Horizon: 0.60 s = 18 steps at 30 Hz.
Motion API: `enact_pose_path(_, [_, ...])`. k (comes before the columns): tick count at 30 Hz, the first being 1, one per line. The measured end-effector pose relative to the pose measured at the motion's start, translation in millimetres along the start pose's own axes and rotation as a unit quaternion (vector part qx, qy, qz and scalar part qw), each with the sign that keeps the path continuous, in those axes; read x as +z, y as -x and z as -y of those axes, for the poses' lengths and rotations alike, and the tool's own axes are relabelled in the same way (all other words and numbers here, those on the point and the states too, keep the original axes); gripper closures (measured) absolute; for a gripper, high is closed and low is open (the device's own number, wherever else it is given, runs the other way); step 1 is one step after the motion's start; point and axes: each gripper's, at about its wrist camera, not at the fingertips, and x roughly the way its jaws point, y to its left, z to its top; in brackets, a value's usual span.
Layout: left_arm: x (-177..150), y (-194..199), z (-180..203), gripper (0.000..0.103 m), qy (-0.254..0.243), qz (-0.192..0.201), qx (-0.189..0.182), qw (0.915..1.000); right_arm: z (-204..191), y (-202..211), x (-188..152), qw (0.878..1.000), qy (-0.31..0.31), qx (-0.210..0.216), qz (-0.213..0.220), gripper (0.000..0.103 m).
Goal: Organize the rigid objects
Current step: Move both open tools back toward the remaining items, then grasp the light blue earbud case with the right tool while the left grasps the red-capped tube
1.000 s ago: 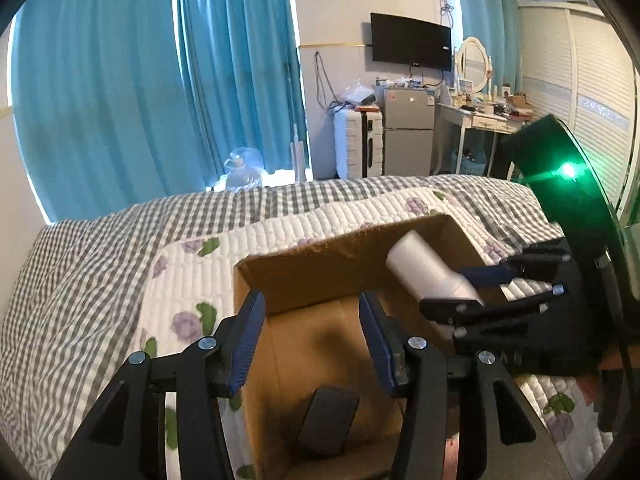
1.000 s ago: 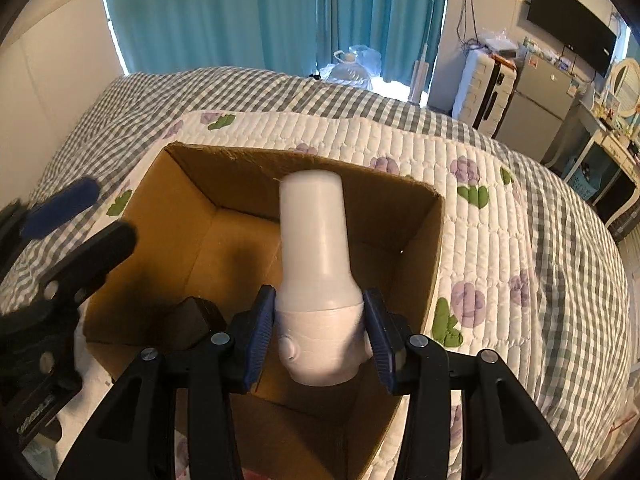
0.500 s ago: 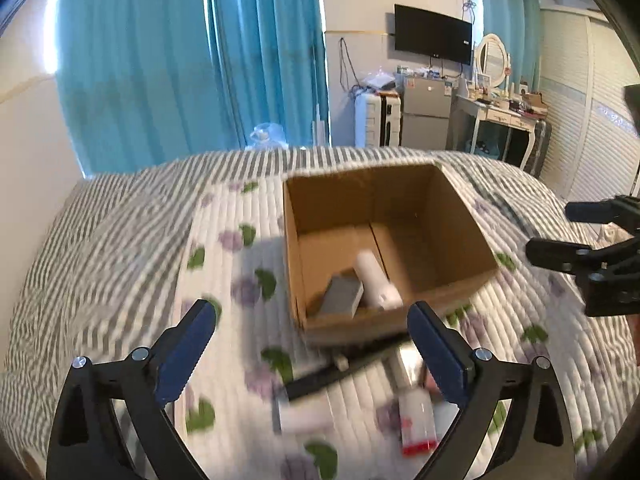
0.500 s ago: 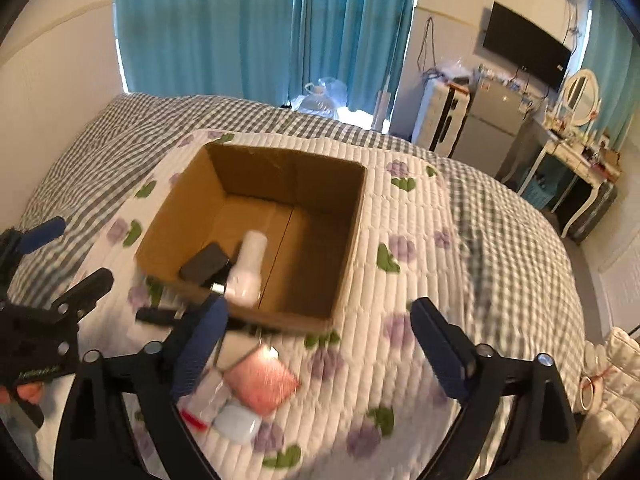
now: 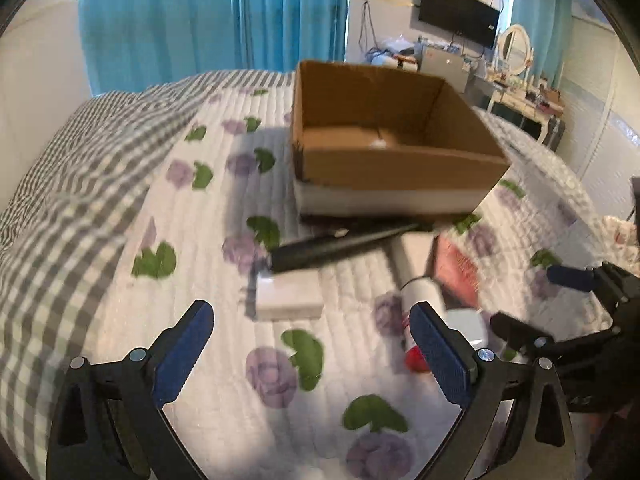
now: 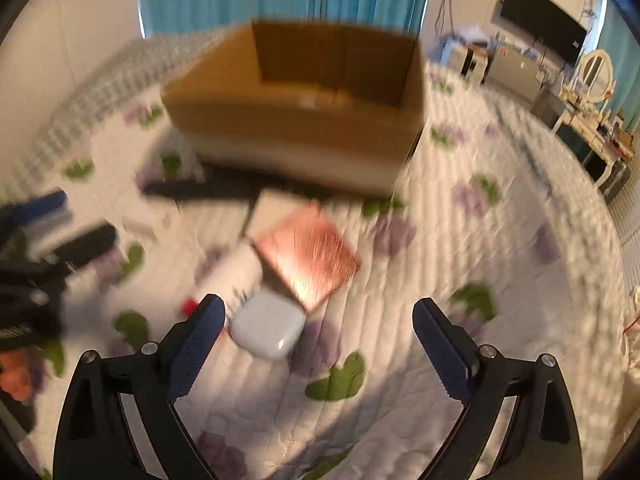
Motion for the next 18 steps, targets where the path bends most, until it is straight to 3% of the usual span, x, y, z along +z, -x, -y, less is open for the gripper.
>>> enact_pose_path(8, [-9, -4, -8, 0.003, 0.016, 0.006, 0.000, 0.9999, -19, -43, -12, 0.998, 0.015, 0.007, -0.059, 0.008])
enact_pose_path(14, [-11, -6, -6, 0.003, 0.007, 0.002, 0.004, 1.0000, -19, -55, -12, 0.998, -0.001, 0.017, -0.064, 0.019])
enact_pose_path(15, [-11, -6, -6, 0.003, 0.006, 0.001, 0.005, 1.0000, -19, -54, -12, 0.998, -0.002, 0.020, -0.062, 0.026])
enact_pose_path(16, [-11, -6, -5, 0.003, 0.006, 0.001, 0.007, 1.0000, -18, -52, -13, 0.998, -0.002, 0.026, -0.060, 0.039])
enact_pose_path(18, [-12, -6, -4, 0.003, 0.006, -0.001, 0.012, 0.9999, -19, -50, -14, 0.998, 0.001, 0.027, -0.058, 0.045])
